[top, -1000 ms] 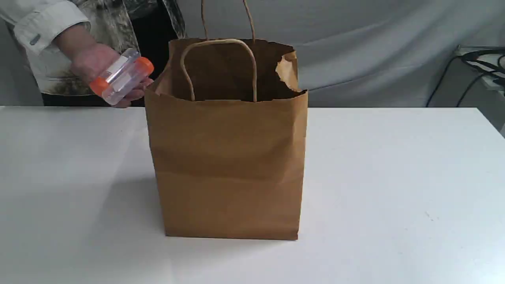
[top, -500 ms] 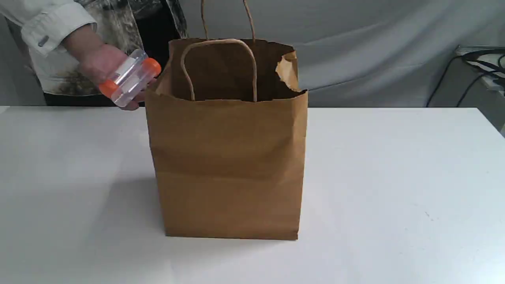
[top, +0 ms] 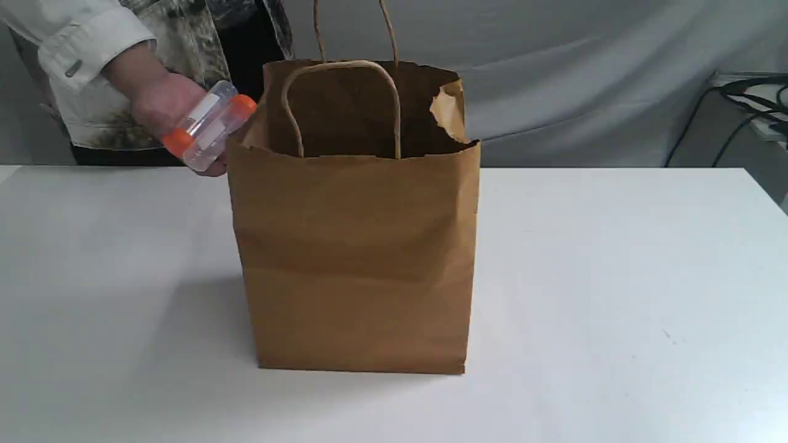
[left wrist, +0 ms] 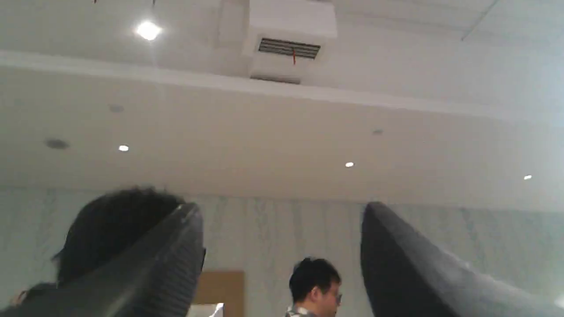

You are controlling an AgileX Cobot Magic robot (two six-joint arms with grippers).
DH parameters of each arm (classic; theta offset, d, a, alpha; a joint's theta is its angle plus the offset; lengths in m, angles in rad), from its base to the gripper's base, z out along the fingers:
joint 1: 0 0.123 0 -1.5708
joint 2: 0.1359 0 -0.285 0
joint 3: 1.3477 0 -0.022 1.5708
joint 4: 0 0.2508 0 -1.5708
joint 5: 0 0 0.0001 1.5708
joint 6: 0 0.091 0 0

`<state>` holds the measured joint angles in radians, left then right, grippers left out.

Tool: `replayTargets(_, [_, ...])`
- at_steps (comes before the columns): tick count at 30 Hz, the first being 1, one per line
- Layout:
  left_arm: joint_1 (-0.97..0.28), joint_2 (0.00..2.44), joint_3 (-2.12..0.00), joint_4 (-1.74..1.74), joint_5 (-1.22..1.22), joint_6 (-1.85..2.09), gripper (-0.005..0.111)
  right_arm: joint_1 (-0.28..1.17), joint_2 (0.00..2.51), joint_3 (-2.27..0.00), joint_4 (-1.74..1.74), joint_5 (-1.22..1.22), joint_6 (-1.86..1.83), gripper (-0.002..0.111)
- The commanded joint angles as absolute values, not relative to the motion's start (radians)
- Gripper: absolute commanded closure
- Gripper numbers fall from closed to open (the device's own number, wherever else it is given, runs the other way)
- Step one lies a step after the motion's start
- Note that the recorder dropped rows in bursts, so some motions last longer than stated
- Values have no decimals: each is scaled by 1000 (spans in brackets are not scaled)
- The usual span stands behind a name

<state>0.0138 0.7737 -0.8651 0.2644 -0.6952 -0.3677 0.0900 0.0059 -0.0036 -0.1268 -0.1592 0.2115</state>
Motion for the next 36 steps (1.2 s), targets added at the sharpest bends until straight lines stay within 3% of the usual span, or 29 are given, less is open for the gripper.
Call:
replayTargets(1, [12,837,-920,261,-666,-360,51,90,0,0,-121,-172,217,59])
replayTargets(11, [12,1037,-1215,328,-313,-524,51,90,0,0,-121,-161,217,59])
replayTargets(17, [12,1176,-1419,680,-208,-952,45,90,0,0,-121,-154,217,59])
replayTargets(25, [12,1372,-1623,1744,-488,-2114,41,90,0,0,-121,-154,217,59])
replayTargets(31, [3,1545,-1704,1744,-838,-2140,41,90,0,0,-121,-154,217,59])
replayTargets(36, [0,1608,-1703,1744,-783,-2116,41,90,0,0,-121,-154,217,59])
